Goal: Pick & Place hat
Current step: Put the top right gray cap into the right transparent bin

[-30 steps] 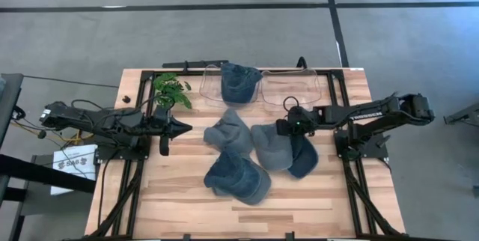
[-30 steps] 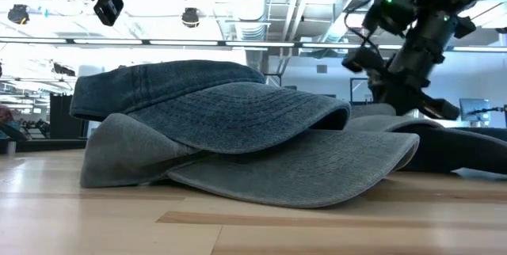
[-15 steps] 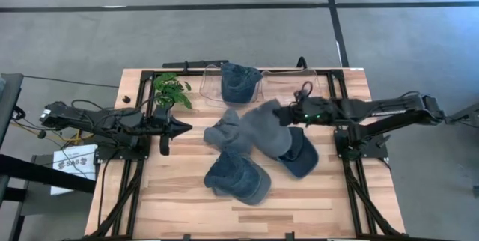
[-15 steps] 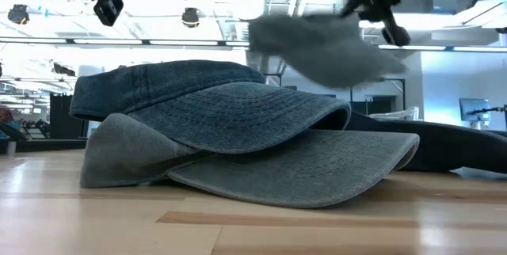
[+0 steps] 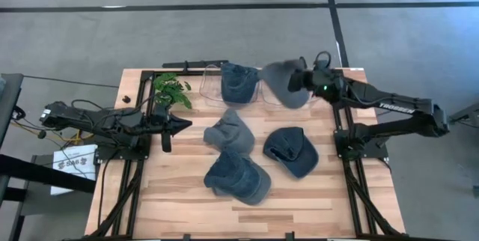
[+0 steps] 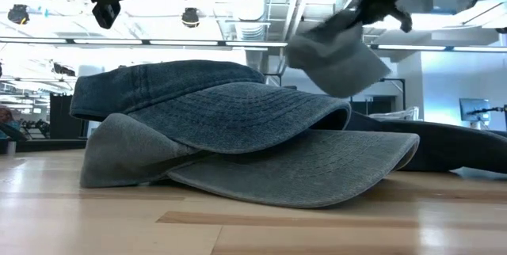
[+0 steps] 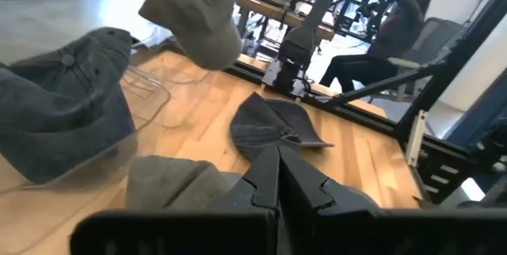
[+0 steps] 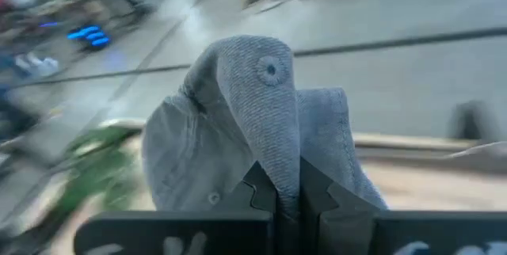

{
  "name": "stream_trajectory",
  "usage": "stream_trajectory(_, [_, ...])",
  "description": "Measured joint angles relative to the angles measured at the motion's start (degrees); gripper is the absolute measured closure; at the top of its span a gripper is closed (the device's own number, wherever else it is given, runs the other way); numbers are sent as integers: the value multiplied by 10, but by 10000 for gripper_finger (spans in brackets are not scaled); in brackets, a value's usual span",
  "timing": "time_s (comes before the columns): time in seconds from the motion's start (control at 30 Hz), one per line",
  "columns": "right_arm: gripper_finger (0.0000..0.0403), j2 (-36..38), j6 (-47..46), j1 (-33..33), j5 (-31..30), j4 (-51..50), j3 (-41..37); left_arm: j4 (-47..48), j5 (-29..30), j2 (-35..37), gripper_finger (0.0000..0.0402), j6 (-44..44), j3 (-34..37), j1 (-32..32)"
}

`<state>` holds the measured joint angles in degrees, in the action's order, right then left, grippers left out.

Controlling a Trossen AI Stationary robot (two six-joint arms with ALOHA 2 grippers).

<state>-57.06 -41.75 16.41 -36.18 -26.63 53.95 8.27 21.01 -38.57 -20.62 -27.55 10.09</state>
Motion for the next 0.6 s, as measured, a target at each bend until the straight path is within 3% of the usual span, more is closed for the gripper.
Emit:
stream_trajectory(0.23, [402,17,57,132,31,33,-39,0,22,0,401,7,0,0])
stream_trajectory(0.47, [402,16,62,215,166,315,-195,0,24,0,402,10,0,0])
stream_trajectory(0.6, [402,16,68,237,215,378,-262,0,24,0,402,13,0,0])
